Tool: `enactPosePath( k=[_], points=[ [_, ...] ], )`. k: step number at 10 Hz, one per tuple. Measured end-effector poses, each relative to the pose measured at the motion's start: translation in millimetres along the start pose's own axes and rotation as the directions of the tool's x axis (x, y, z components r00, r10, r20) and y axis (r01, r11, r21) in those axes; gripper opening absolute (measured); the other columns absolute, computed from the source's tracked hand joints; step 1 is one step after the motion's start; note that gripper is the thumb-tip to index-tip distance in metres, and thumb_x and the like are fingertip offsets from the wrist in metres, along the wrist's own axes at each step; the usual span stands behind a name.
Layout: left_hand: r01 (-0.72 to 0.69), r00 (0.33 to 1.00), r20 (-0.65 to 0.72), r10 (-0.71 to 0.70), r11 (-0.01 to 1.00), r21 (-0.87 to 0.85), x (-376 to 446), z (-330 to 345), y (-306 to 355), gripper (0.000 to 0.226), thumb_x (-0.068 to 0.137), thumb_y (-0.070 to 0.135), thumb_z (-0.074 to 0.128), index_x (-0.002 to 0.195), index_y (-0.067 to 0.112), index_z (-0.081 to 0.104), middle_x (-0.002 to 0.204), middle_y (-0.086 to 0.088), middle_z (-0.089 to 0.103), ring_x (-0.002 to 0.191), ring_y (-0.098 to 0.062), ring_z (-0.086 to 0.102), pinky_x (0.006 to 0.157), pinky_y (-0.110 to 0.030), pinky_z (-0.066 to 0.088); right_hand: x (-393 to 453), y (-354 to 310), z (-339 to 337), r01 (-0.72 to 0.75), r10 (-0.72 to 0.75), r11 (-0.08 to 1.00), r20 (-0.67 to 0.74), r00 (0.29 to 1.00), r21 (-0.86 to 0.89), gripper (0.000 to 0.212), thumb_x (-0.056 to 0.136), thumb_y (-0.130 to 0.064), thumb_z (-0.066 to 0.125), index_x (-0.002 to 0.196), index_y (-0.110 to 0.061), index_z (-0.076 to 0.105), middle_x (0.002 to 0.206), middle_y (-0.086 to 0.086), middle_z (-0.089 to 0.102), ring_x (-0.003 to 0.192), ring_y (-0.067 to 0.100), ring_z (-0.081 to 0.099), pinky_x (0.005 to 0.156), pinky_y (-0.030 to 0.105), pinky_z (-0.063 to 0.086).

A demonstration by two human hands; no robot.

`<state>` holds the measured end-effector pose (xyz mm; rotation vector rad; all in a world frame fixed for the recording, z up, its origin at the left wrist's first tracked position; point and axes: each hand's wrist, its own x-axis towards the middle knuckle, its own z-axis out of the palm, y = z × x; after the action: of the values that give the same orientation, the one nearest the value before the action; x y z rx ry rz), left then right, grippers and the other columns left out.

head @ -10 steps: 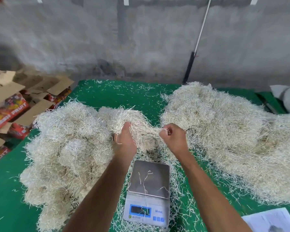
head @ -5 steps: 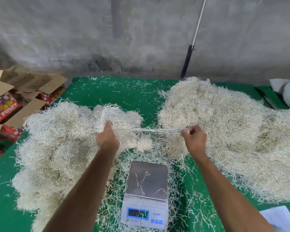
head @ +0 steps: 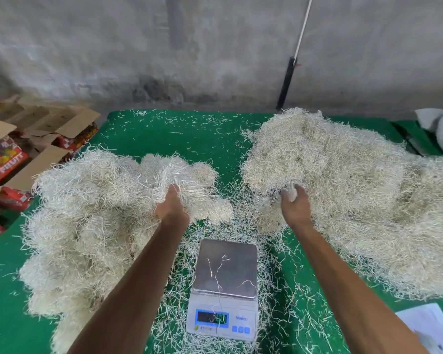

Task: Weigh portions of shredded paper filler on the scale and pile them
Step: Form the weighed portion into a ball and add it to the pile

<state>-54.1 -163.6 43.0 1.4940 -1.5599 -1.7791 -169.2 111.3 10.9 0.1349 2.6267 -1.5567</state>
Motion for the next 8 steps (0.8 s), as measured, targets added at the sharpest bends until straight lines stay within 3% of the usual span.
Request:
enactPosePath(
  k=[1,2,3,4,5,6,7,8],
  points=[
    [0.068,0.997,0.043,-0.064,0.992,-0.107,-4,16,0,0.053,0.100,0.046,0.054,0.142,0.014,0.049,0.139,-0.005,0.055,0.124,-0.035,0.056,0.068,-0.009,0.050,-30,-27,19,0.227,-0.227,0.973,0.288,0.930,0.035,0.050,0.102,-0.049,0.057,0.145,-0.024,0.050,0.147,-0.007,0.051,0.091,0.021,0.076,0.074,0.036,0.062],
    [0.095,0.989,0.126,-0.079,0.987,-0.130,-12,36,-8,0.067,0.092,0.054,0.061,0.139,0.007,0.049,0.139,-0.017,0.055,0.124,-0.038,0.057,0.096,-0.038,0.055,-56,-47,44,0.231,-0.300,0.953,0.532,0.792,0.195,0.055,0.090,-0.062,0.068,0.135,-0.031,0.060,0.128,-0.009,0.064,0.074,0.010,0.073,0.065,0.027,0.059],
    [0.097,0.985,0.153,-0.076,0.986,-0.132,-19,38,-9,0.074,0.088,0.054,0.066,0.140,0.005,0.046,0.139,-0.018,0.055,0.124,-0.037,0.057,0.102,-0.054,0.050,-58,-49,55,0.337,-0.392,0.920,0.475,0.788,0.201,0.015,0.097,-0.042,0.069,0.103,-0.029,0.071,0.085,-0.002,0.068,0.061,0.007,0.063,0.061,0.029,0.053],
    [0.008,0.995,0.095,0.004,0.991,-0.132,-19,37,-11,0.079,0.082,0.043,0.074,0.144,0.007,0.041,0.139,-0.018,0.055,0.122,-0.038,0.058,0.101,-0.053,0.050,-44,-41,48,0.306,-0.359,0.933,0.399,0.844,0.192,0.014,0.100,-0.034,0.067,0.087,-0.032,0.071,0.072,-0.002,0.068,0.056,0.005,0.057,0.055,0.023,0.048],
    [-0.084,0.996,0.030,0.088,0.989,-0.125,-21,37,-12,0.079,0.083,0.036,0.077,0.146,0.010,0.038,0.141,-0.016,0.053,0.124,-0.036,0.057,0.100,-0.046,0.050,-38,-34,46,0.238,-0.304,0.945,0.335,0.892,0.222,0.017,0.098,-0.040,0.069,0.092,-0.026,0.075,0.070,0.000,0.070,0.050,0.006,0.052,0.048,0.017,0.043],
    [-0.079,0.996,0.036,0.086,0.982,-0.173,-26,41,-13,0.081,0.083,0.033,0.079,0.148,0.008,0.037,0.149,-0.019,0.045,0.134,-0.039,0.048,0.104,-0.044,0.046,-37,-32,49,0.286,-0.318,0.947,0.311,0.896,0.144,0.022,0.099,-0.038,0.067,0.111,-0.021,0.074,0.072,-0.004,0.071,0.047,0.004,0.048,0.048,0.018,0.046],
    [0.018,0.998,0.064,0.001,0.954,-0.299,-23,40,-12,0.092,0.084,0.038,0.077,0.156,0.010,0.027,0.163,-0.015,0.025,0.148,-0.036,0.027,0.117,-0.040,0.029,-30,-24,47,0.237,-0.248,0.969,0.191,0.950,0.075,0.010,0.103,-0.026,0.062,0.100,-0.021,0.070,0.078,0.003,0.070,0.046,0.004,0.046,0.044,0.020,0.041],
    [0.063,0.998,0.043,-0.054,0.962,-0.266,-18,31,-14,0.092,0.088,0.048,0.071,0.157,0.012,0.021,0.165,-0.014,0.018,0.150,-0.035,0.021,0.119,-0.041,0.025,-19,-17,40,0.104,-0.104,0.991,-0.011,0.995,0.084,0.019,0.105,-0.018,0.057,0.114,-0.006,0.068,0.069,0.010,0.064,0.049,0.016,0.049,0.046,0.033,0.045]
  ],
)
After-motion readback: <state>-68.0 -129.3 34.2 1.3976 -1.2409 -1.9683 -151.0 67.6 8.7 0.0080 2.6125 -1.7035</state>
